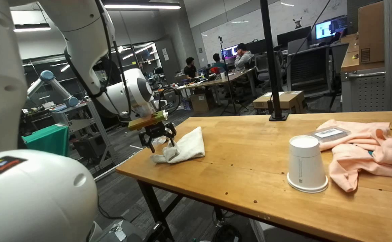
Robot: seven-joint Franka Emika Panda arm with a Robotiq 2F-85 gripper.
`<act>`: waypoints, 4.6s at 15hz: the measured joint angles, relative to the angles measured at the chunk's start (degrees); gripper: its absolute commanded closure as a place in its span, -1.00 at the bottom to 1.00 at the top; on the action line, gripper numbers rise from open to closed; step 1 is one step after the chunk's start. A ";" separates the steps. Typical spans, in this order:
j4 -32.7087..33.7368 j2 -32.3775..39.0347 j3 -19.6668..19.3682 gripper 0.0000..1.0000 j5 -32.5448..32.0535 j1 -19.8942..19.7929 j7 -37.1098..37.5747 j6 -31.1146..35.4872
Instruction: Fold the towel diagonally twice
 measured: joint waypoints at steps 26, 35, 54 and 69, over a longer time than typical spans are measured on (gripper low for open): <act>-5.61 -6.06 1.68 -1.00 7.34 -0.53 -7.79 0.20; -4.99 -4.40 1.37 -1.00 1.99 -0.88 -17.08 1.29; -5.74 -1.03 2.93 -1.00 7.95 -2.63 -25.67 2.23; -9.47 -5.95 5.75 -1.00 9.30 -2.39 -25.62 2.27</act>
